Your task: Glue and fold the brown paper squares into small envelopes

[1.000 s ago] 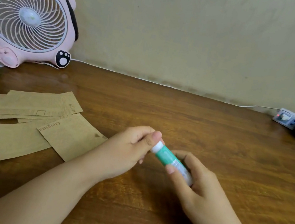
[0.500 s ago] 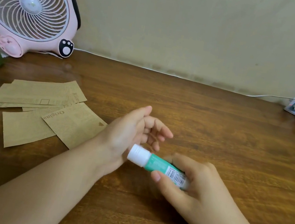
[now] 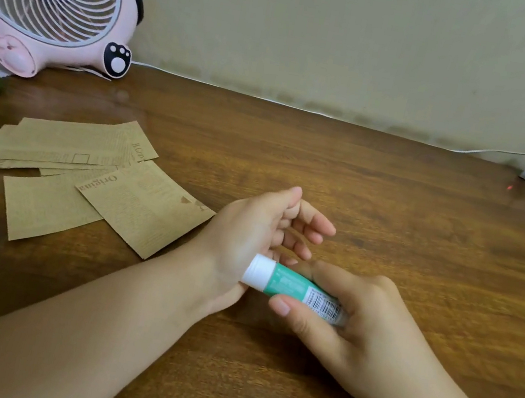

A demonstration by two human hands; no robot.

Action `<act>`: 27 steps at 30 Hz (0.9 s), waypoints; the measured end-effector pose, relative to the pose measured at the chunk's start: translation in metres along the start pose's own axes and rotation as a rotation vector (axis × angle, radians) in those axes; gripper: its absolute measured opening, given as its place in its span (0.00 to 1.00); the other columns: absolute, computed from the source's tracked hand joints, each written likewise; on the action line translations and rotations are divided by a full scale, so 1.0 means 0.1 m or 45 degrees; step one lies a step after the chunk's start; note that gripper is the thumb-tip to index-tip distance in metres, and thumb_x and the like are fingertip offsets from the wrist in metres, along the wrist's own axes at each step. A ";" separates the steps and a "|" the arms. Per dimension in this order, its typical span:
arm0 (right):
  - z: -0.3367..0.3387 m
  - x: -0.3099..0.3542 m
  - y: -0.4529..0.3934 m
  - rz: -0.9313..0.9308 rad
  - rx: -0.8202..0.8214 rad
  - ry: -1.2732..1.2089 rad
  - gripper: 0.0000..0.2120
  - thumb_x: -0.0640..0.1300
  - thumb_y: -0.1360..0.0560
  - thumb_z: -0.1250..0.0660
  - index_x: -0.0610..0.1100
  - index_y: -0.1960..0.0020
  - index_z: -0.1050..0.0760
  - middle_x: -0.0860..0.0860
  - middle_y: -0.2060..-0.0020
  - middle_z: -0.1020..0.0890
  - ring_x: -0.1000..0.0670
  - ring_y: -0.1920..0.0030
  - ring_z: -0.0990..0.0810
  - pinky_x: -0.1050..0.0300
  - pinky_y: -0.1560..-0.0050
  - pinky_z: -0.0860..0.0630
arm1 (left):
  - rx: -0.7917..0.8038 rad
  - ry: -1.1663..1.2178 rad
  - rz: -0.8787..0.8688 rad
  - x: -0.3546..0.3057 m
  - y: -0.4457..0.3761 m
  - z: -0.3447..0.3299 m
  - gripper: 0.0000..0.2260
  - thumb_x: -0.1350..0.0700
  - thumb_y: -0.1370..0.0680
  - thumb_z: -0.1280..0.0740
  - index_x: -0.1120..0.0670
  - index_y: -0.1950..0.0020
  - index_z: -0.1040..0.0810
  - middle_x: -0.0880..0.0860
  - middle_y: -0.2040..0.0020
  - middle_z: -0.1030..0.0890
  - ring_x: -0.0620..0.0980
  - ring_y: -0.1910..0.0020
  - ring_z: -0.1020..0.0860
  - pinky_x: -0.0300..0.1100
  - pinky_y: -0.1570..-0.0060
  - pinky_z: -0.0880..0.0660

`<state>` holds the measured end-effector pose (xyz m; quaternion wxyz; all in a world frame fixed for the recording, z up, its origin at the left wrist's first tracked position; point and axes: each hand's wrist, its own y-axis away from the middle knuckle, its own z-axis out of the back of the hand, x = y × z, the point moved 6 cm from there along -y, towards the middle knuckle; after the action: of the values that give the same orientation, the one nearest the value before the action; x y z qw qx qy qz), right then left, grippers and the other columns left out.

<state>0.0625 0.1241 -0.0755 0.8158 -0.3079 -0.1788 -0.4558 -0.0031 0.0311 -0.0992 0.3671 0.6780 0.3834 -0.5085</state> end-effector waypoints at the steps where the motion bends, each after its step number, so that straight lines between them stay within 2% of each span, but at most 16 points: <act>1: 0.00 0.00 0.00 0.007 0.003 0.004 0.15 0.61 0.27 0.37 0.51 0.51 0.21 0.54 0.74 0.24 0.57 0.76 0.29 0.73 0.73 0.39 | -0.004 -0.006 -0.002 0.01 0.00 0.00 0.21 0.50 0.18 0.48 0.57 0.56 0.19 0.51 0.62 0.22 0.49 0.60 0.26 0.45 0.54 0.30; 6: -0.02 0.00 0.02 0.021 0.032 -0.024 0.12 0.59 0.26 0.36 0.51 0.52 0.22 0.56 0.74 0.25 0.59 0.75 0.29 0.74 0.72 0.40 | 0.021 -0.019 0.010 0.03 0.05 -0.01 0.20 0.49 0.19 0.47 0.56 0.57 0.19 0.51 0.62 0.23 0.49 0.60 0.26 0.44 0.57 0.29; 9: -0.06 -0.02 0.00 -0.014 0.033 -0.107 0.07 0.58 0.26 0.37 0.56 0.54 0.24 0.60 0.73 0.27 0.59 0.74 0.29 0.74 0.71 0.39 | -0.009 -0.009 -0.008 -0.04 0.03 0.03 0.21 0.48 0.19 0.48 0.56 0.55 0.19 0.50 0.61 0.21 0.49 0.61 0.26 0.44 0.58 0.30; 11: -0.13 -0.04 -0.05 -0.050 0.070 -0.141 0.05 0.59 0.25 0.39 0.59 0.55 0.28 0.60 0.72 0.27 0.58 0.72 0.29 0.71 0.70 0.38 | -0.158 -0.017 -0.105 -0.13 -0.03 0.14 0.20 0.48 0.18 0.48 0.55 0.55 0.20 0.49 0.62 0.21 0.47 0.64 0.26 0.44 0.59 0.31; 14: -0.21 -0.07 -0.09 -0.099 0.121 -0.095 0.06 0.59 0.24 0.43 0.58 0.53 0.33 0.60 0.67 0.27 0.57 0.64 0.27 0.67 0.65 0.36 | -0.485 -0.111 -0.285 -0.28 -0.05 0.37 0.16 0.52 0.18 0.46 0.54 0.56 0.20 0.49 0.62 0.21 0.46 0.66 0.26 0.43 0.60 0.31; 17: -0.12 -0.19 -0.09 -0.237 0.028 -0.226 0.07 0.58 0.22 0.45 0.59 0.46 0.36 0.60 0.57 0.28 0.58 0.56 0.28 0.66 0.57 0.33 | -0.680 -0.365 -0.362 -0.35 -0.02 0.54 0.12 0.54 0.19 0.43 0.50 0.57 0.21 0.48 0.61 0.22 0.45 0.65 0.26 0.41 0.61 0.31; 19: -0.04 -0.27 -0.08 -0.325 -0.039 -0.278 0.09 0.55 0.22 0.43 0.57 0.43 0.38 0.60 0.52 0.25 0.58 0.53 0.25 0.65 0.54 0.28 | -0.718 -0.628 -0.412 -0.39 0.01 0.58 0.10 0.54 0.20 0.41 0.48 0.57 0.22 0.46 0.62 0.21 0.43 0.65 0.25 0.38 0.64 0.30; 23: 0.02 -0.37 -0.09 -0.441 -0.127 -0.090 0.13 0.52 0.25 0.34 0.55 0.44 0.35 0.58 0.54 0.22 0.58 0.51 0.24 0.62 0.52 0.25 | -0.634 -1.173 -0.566 -0.42 0.04 0.47 0.07 0.55 0.21 0.38 0.49 0.58 0.22 0.44 0.64 0.23 0.40 0.63 0.25 0.31 0.67 0.30; 25: 0.03 -0.39 -0.10 -0.437 -0.151 -0.049 0.14 0.52 0.26 0.33 0.55 0.45 0.34 0.58 0.54 0.22 0.59 0.53 0.24 0.63 0.53 0.25 | -0.548 -1.366 -0.615 -0.37 0.02 0.40 0.07 0.54 0.22 0.37 0.50 0.57 0.22 0.43 0.62 0.23 0.40 0.61 0.26 0.36 0.62 0.27; 27: 0.02 -0.39 -0.10 -0.456 -0.137 -0.049 0.16 0.53 0.27 0.32 0.58 0.44 0.35 0.61 0.54 0.23 0.62 0.53 0.24 0.67 0.57 0.27 | -0.482 -1.417 -0.630 -0.33 0.01 0.37 0.06 0.54 0.22 0.37 0.49 0.57 0.22 0.42 0.61 0.24 0.40 0.60 0.26 0.38 0.61 0.27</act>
<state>0.0333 0.1463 -0.0924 0.7005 -0.3228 -0.2216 -0.5967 -0.0238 -0.0074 -0.0747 0.4966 0.1271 0.3639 -0.7777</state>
